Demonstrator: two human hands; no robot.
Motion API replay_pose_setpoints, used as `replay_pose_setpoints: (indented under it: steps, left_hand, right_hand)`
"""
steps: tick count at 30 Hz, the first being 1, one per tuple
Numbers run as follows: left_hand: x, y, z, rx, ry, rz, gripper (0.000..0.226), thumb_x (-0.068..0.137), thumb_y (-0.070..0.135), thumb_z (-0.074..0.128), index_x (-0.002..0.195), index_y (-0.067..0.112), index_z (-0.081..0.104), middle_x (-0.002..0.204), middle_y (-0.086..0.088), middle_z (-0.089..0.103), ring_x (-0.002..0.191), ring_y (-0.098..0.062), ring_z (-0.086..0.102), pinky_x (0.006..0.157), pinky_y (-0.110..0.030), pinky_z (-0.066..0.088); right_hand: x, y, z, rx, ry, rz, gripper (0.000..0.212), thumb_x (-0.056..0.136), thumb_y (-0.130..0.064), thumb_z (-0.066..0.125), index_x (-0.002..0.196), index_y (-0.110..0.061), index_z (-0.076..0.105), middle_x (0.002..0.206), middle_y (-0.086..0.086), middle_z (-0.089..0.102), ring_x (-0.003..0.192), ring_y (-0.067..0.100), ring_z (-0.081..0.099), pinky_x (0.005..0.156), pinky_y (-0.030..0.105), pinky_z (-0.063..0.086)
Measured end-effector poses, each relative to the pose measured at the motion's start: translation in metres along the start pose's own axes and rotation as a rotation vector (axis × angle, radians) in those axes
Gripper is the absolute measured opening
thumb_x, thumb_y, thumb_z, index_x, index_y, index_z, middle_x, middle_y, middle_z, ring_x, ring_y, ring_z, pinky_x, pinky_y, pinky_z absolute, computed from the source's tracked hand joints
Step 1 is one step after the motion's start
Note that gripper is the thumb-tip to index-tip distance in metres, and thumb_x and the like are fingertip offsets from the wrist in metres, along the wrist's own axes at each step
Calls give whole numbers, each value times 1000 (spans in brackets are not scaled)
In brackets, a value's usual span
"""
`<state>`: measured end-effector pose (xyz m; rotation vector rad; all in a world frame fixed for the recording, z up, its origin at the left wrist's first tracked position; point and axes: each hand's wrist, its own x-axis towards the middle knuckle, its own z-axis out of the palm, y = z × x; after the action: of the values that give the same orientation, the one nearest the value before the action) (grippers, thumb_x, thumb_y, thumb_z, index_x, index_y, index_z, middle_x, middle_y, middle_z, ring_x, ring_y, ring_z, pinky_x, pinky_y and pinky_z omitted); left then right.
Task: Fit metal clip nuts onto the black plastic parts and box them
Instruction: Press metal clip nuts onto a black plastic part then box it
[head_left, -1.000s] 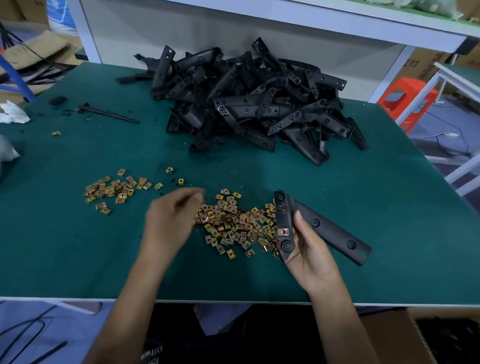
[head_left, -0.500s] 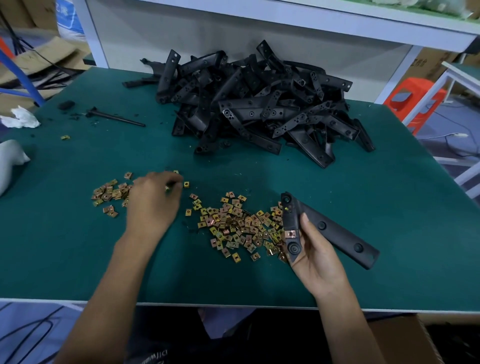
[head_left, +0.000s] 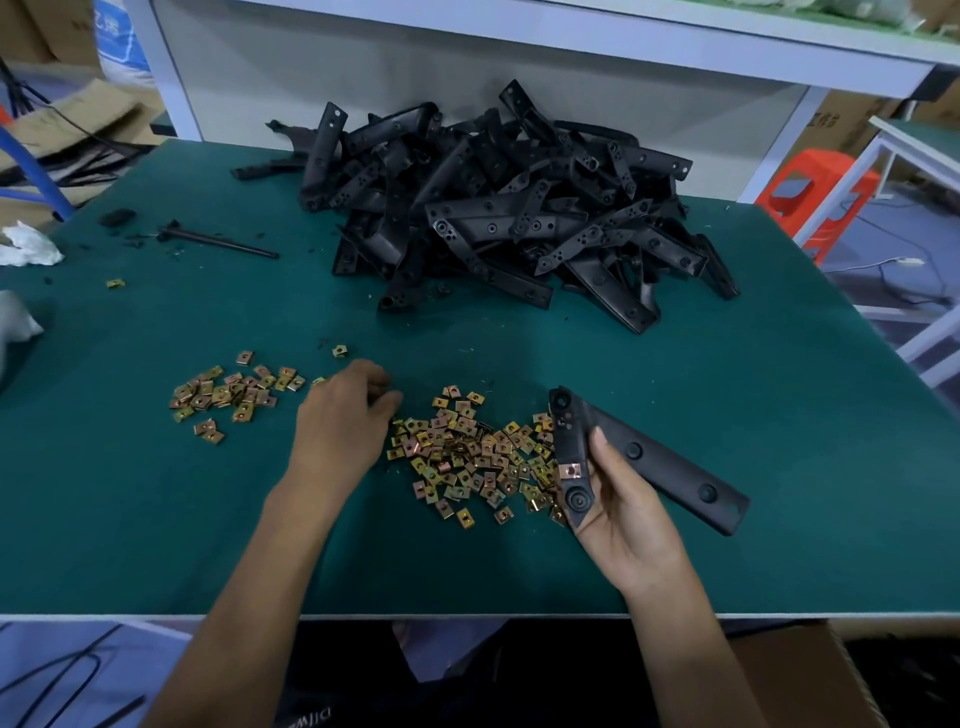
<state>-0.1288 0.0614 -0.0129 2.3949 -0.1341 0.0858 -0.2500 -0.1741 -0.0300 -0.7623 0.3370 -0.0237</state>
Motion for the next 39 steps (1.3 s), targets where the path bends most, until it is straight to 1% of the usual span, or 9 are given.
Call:
replay_pose_setpoints:
  steps: [3,5,9,13,17,21,28,32,39]
  left_hand:
    - [-11,12,-1,-210,-37,13,14,96,30,66,107,25,73,93,21,69,84,5,62,69,-6,41]
    - [-21,23,2,-354,-79,16,8,96,31,66,99,34,73,87,23,70,87,9,63,68,-6,43]
    - [-35,42,12,-399,-51,71,10,95,30,67,100,34,74,84,25,70,85,10,63,63,-3,45]
    - [-47,59,24,-687,-256,-5,16,93,26,70,102,39,76,94,21,75,88,3,69,77,-16,53]
    - [-62,74,35,-978,-404,-137,24,96,12,65,89,31,78,79,3,74,72,-9,66,68,-20,55]
    - [-66,76,37,-1156,-450,-238,17,94,6,66,99,16,78,87,-6,73,76,-13,65,69,-22,54]
    - [-68,83,38,-1296,-391,-309,18,88,-2,68,94,13,77,84,-7,75,71,-13,68,67,-21,57]
    - [-70,86,40,-1295,-393,-319,23,87,0,70,80,20,80,84,-7,75,70,-13,68,64,-21,56]
    - [-64,83,34,-1331,-376,-321,17,86,-4,69,86,13,72,78,-4,73,65,-12,65,60,-20,54]
  right_hand:
    - [-1,0,2,-13,5,2,25,92,-24,60,99,-17,83,94,2,78,82,9,75,67,22,59]
    - [-1,0,3,-22,11,5,26,92,-25,59,98,-18,83,95,2,79,83,9,75,68,22,59]
    - [-2,0,3,-49,19,9,26,91,-26,60,100,-17,83,98,4,78,86,11,75,70,24,59]
    - [-1,0,3,-71,13,20,30,92,-29,62,113,-14,79,113,11,76,101,18,74,79,30,60]
    - [-1,0,2,-81,4,30,36,93,-31,62,119,-10,75,125,16,71,111,23,71,88,34,59]
    - [0,0,3,-89,5,29,40,88,-32,66,118,-9,75,123,17,71,109,23,71,93,35,59]
    - [-1,0,6,-96,-8,23,39,91,-30,61,119,-8,75,128,19,68,113,24,69,99,36,56]
    - [-1,0,7,-93,-23,23,35,93,-30,58,116,-10,77,123,16,72,108,21,71,92,32,58]
    - [-1,3,6,-123,-46,40,38,97,-32,56,122,-9,73,128,18,68,114,24,69,98,36,57]
